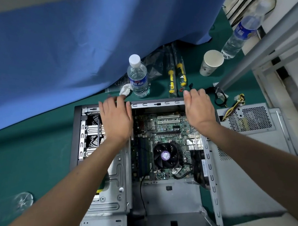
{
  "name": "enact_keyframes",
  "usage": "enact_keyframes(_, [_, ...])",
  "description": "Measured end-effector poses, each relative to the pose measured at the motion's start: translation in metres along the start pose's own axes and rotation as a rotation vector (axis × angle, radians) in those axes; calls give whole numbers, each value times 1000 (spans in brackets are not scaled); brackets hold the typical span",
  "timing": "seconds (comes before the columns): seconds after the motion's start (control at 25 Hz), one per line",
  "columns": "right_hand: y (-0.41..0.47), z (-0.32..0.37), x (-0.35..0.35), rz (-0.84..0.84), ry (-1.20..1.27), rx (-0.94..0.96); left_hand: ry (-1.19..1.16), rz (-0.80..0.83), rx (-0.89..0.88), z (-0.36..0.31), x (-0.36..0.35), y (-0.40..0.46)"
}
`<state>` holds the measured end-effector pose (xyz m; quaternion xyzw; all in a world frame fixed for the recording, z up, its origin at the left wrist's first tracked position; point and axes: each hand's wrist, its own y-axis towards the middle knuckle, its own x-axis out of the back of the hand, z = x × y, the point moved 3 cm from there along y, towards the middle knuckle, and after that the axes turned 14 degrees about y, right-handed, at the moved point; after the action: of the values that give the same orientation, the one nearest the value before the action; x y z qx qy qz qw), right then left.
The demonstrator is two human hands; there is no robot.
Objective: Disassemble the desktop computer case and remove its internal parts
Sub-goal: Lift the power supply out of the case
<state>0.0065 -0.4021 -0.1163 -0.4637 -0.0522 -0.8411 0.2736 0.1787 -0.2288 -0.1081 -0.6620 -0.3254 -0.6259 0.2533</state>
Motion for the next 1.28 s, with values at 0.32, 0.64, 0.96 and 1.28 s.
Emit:
enact_keyframes(0.32, [1, -2, 0, -26, 46, 14, 121, 315, -863, -102, -25, -139])
enact_keyframes(0.64, [4, -5, -3, -47, 40, 28, 282, 414, -943, -111, -66, -154])
enact_keyframes(0.96, [5, -6, -3, -39, 59, 25, 215, 440, -856, -117, -63, -151])
enact_keyframes(1.28, [6, -8, -3, -36, 95, 10, 106, 457, -836, -117, -64, -149])
